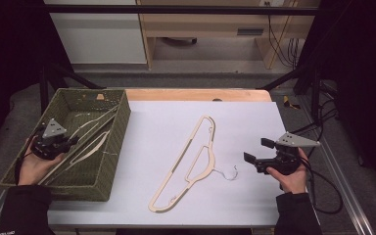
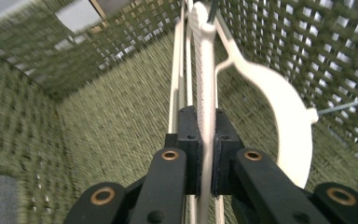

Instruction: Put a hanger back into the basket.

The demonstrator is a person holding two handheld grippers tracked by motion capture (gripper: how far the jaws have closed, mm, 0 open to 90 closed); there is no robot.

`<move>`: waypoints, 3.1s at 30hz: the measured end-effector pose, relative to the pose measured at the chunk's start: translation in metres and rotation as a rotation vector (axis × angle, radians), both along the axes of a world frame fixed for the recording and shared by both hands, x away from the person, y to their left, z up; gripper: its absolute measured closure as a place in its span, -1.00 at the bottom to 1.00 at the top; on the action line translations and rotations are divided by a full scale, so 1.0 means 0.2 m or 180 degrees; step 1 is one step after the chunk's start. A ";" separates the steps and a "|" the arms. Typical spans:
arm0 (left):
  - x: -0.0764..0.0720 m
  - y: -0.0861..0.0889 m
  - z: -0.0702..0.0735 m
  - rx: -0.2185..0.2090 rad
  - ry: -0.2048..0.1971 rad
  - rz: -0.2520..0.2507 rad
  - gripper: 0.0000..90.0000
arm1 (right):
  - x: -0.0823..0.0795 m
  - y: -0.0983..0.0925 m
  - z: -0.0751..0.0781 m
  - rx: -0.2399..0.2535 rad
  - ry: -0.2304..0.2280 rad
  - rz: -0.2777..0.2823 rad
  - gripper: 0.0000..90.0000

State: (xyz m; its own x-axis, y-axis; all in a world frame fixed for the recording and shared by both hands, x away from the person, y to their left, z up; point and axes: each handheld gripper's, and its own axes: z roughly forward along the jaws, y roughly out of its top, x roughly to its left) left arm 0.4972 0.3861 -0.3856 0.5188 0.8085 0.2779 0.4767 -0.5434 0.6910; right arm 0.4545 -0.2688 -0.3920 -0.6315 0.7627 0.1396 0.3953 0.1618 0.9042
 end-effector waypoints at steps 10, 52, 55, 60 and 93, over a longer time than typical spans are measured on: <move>0.00 -0.03 -0.06 -0.0210 0.0375 -0.0145 0.70 | 0.00 0.01 0.00 0.0010 0.0009 -0.0018 -0.81; -0.22 -0.42 0.27 -0.1252 -0.0736 -0.0353 -0.72 | -0.01 0.03 -0.01 -0.0007 -0.0045 0.0028 -0.81; -0.24 -0.52 0.27 -0.1335 -0.0750 -0.0425 -0.76 | 0.00 0.05 -0.02 -0.0074 -0.0056 0.0060 -0.80; -0.28 -0.68 0.23 -0.1426 -0.0727 -0.0560 -0.80 | 0.00 0.09 -0.04 -0.0189 -0.0028 0.0135 -0.76; -0.31 -1.11 -0.21 -0.1218 -0.0147 -0.0858 -0.82 | 0.03 0.31 -0.20 -0.0604 0.0055 0.0482 -0.33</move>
